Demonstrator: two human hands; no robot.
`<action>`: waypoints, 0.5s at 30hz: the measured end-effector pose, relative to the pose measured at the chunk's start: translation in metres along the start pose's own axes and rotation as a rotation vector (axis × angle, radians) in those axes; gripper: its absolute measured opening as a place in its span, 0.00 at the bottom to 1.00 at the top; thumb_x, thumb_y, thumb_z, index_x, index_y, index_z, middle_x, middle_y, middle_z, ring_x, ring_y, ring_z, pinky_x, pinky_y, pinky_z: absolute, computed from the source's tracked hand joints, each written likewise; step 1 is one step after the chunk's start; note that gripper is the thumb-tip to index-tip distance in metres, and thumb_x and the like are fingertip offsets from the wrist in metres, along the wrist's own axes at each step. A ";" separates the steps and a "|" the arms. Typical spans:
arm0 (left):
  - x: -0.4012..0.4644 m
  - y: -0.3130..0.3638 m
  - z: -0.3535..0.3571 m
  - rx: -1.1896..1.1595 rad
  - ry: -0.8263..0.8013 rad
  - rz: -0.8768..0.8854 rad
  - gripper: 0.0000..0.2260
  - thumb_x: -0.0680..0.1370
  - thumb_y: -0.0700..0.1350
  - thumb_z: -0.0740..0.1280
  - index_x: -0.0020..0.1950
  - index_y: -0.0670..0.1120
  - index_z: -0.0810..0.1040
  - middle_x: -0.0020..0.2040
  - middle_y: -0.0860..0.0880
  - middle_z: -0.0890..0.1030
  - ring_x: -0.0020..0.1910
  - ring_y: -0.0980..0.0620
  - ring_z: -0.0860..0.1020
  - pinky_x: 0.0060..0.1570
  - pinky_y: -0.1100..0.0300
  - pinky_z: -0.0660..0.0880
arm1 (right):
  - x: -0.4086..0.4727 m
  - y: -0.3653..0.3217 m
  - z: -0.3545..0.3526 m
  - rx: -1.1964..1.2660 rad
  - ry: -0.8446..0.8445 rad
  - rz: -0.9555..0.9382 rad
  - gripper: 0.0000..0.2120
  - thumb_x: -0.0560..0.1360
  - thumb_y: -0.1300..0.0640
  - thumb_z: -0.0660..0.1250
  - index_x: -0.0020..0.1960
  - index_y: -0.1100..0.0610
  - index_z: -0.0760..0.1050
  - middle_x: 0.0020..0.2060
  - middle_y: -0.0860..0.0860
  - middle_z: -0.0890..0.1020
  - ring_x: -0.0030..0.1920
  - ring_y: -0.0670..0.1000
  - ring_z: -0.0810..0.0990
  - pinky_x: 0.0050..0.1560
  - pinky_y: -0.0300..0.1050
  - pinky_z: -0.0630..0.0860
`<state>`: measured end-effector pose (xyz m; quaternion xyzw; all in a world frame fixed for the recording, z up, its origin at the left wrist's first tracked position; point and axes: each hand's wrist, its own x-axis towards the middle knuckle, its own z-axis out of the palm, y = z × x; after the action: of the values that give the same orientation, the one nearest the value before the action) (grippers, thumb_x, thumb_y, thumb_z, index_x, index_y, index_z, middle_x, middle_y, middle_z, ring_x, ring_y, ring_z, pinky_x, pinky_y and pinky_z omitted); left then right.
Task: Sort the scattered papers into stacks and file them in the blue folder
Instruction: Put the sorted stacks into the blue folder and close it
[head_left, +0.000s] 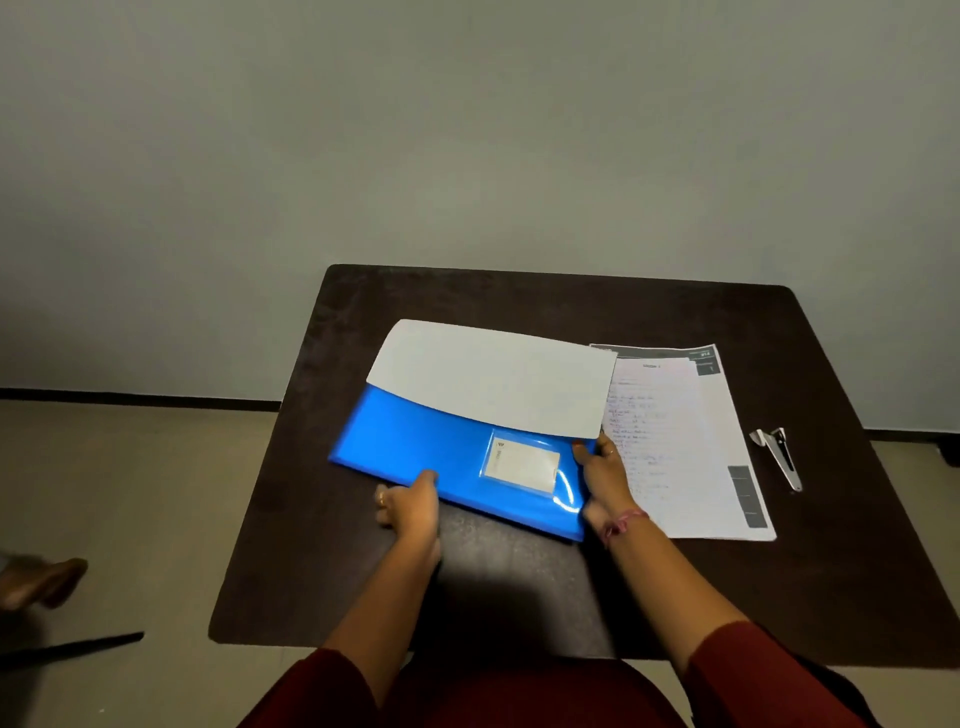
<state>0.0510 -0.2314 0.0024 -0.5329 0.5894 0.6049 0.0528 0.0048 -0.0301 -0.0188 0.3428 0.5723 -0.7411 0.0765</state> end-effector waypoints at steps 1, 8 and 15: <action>-0.004 -0.007 0.006 -0.025 -0.043 -0.006 0.35 0.74 0.44 0.71 0.75 0.39 0.56 0.72 0.35 0.59 0.67 0.38 0.66 0.64 0.50 0.67 | -0.004 0.002 0.002 0.054 0.015 0.011 0.12 0.78 0.68 0.60 0.59 0.56 0.71 0.50 0.56 0.80 0.47 0.54 0.79 0.51 0.52 0.79; -0.022 -0.038 0.032 -0.139 -0.341 0.139 0.38 0.74 0.32 0.69 0.76 0.43 0.49 0.65 0.41 0.74 0.61 0.44 0.76 0.66 0.49 0.70 | -0.023 0.021 0.010 0.310 0.005 0.095 0.13 0.78 0.70 0.58 0.55 0.55 0.72 0.46 0.55 0.80 0.45 0.55 0.80 0.48 0.56 0.80; -0.008 -0.042 0.021 -0.321 -0.410 0.108 0.35 0.77 0.28 0.62 0.77 0.51 0.52 0.64 0.42 0.75 0.59 0.44 0.76 0.62 0.38 0.71 | -0.031 0.034 0.001 0.175 -0.057 0.153 0.10 0.78 0.67 0.60 0.54 0.55 0.74 0.47 0.52 0.82 0.46 0.50 0.81 0.49 0.49 0.79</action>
<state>0.0716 -0.1980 -0.0252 -0.3685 0.4903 0.7880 0.0533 0.0448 -0.0510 -0.0270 0.3694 0.4753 -0.7896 0.1188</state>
